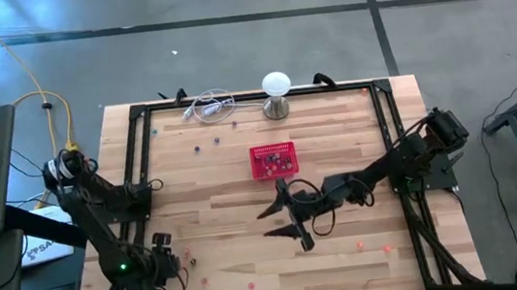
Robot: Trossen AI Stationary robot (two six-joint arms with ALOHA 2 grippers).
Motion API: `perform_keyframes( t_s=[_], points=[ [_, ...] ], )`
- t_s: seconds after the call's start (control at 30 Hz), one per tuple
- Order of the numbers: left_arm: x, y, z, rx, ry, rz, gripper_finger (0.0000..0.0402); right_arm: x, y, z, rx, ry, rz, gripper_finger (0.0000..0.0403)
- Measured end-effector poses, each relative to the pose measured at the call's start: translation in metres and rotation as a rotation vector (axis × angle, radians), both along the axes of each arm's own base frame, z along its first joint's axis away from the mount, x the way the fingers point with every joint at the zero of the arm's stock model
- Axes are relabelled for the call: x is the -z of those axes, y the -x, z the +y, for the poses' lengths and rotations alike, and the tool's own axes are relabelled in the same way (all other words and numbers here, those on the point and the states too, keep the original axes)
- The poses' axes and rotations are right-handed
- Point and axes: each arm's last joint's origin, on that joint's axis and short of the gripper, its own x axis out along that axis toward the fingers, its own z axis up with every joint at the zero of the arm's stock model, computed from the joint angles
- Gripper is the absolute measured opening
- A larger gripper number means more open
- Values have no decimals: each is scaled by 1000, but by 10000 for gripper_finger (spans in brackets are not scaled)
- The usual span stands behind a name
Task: Pick & Place Dice
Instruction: Put the left pink dice into the bin
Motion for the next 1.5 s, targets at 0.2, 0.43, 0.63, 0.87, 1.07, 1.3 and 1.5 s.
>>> perform_keyframes(
  t_s=[0.2,0.43,0.63,0.87,1.07,1.3,1.5],
  points=[
    [3,-4,2,9,-33,8,165,0,3,7,40,-37,12,195],
    [3,-15,7,14,-47,2,165,0,6,15,34,-64,19,195],
    [4,-23,10,26,-23,57,164,0,9,23,-1,-141,43,195],
    [4,-28,12,51,-4,83,130,0,13,31,-23,-119,39,195],
    [4,-29,11,69,-11,63,106,0,12,30,-17,-94,33,195],
    [4,-29,11,71,0,70,95,3,16,38,-47,-100,66,195],
    [7,-28,12,59,11,66,94,4,21,49,-83,-100,76,195]
  ],
)
